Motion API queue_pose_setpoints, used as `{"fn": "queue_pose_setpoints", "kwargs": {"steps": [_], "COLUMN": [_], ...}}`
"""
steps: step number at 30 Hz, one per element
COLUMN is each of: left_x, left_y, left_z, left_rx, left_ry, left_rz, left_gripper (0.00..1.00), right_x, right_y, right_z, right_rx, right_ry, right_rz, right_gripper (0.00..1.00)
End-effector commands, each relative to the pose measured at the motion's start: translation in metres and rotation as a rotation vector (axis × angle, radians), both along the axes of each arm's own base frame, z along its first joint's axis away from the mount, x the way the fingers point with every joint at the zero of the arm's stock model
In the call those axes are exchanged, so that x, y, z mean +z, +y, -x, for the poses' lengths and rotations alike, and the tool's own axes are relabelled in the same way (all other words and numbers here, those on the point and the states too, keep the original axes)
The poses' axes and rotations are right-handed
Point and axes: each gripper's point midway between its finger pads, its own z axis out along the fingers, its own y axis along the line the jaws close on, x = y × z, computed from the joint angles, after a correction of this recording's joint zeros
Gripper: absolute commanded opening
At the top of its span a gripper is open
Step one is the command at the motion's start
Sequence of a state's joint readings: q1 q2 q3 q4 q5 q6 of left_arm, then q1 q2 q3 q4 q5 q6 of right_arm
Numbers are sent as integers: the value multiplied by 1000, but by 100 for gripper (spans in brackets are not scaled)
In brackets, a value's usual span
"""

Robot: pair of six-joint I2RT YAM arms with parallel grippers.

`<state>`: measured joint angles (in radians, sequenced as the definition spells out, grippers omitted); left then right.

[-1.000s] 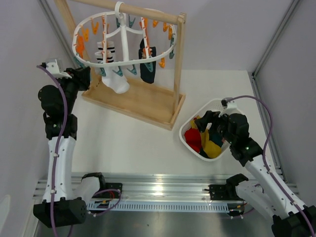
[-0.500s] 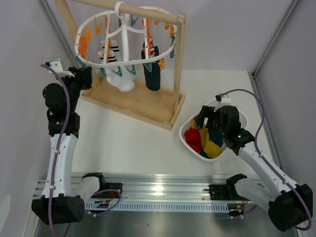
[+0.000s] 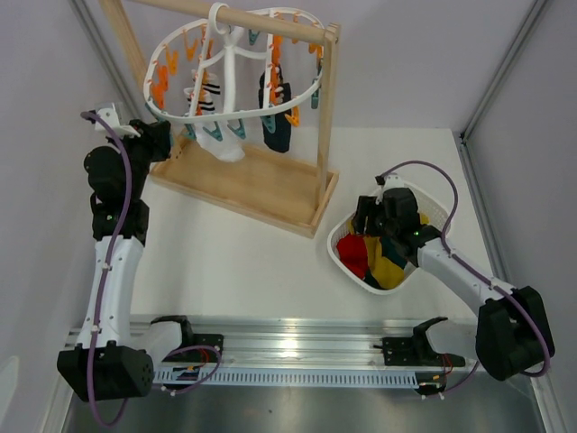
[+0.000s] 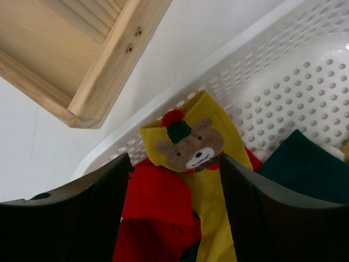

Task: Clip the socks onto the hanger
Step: Open the clamp at the hanger.

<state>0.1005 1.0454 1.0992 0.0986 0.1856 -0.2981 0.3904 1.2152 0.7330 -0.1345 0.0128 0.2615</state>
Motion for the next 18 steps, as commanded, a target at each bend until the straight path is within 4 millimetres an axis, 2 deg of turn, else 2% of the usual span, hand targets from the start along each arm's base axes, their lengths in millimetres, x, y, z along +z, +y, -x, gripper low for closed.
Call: {"fn": "queue_pose_setpoints", "kwargs": {"steps": [1, 6, 7, 11, 15, 18], "left_x": [22, 21, 21, 21, 20, 21], "left_y": [-2, -5, -5, -5, -6, -6], "left_z": [0, -1, -1, 0, 0, 0], "left_rx": [-2, -15, -16, -17, -22, -22], "left_ry": [-60, -55, -55, -57, -54, -57], "left_rz": [18, 33, 34, 34, 33, 33], "left_gripper": [1, 1, 1, 1, 1, 1], "right_x": [-2, -21, -22, -35, -43, -45], "right_y": [6, 9, 12, 12, 9, 6], "right_z": [-11, -14, -19, -25, -29, -30], "right_rx": [-2, -2, -3, -25, -54, -67], "right_ry": [-33, -8, -24, -15, -20, -21], "right_rz": [-20, 17, 13, 31, 40, 52], "right_gripper": [70, 76, 77, 77, 72, 65]}}
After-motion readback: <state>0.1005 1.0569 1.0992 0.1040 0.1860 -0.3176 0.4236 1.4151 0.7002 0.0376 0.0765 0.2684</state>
